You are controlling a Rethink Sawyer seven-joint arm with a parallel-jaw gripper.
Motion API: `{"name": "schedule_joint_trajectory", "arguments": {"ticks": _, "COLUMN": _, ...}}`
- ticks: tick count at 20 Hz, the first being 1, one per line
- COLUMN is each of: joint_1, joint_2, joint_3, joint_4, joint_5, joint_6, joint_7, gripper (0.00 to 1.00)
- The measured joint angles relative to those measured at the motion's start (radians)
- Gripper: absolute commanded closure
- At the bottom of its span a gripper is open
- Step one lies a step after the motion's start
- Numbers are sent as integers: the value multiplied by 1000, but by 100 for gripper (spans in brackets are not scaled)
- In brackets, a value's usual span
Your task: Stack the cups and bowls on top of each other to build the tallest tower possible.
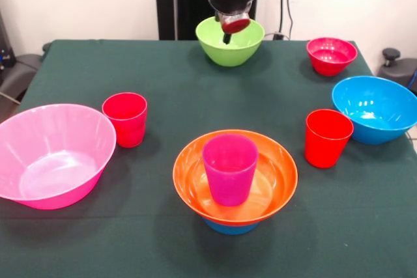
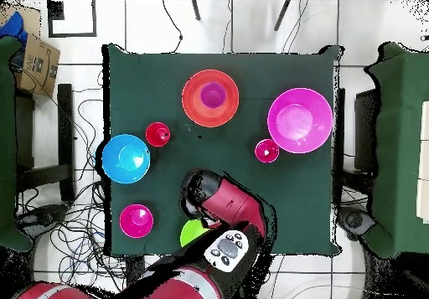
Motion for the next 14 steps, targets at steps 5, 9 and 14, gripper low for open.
{"name": "schedule_joint_trajectory", "arguments": {"ticks": 5, "joint_1": 0, "joint_2": 0, "joint_3": 1, "joint_4": 1, "joint_5": 25, "joint_6": -7, "joint_7": 0, "gripper": 0}}
{"name": "schedule_joint_trajectory", "arguments": {"ticks": 9, "joint_1": 2, "joint_2": 0, "joint_3": 2, "joint_4": 5, "joint_5": 72, "joint_6": -38, "joint_7": 6, "gripper": 0}}
{"name": "schedule_joint_trajectory", "arguments": {"ticks": 14, "joint_1": 15, "joint_2": 0, "joint_3": 2, "joint_4": 14, "joint_5": 143, "joint_6": -98, "joint_7": 46, "gripper": 0}}
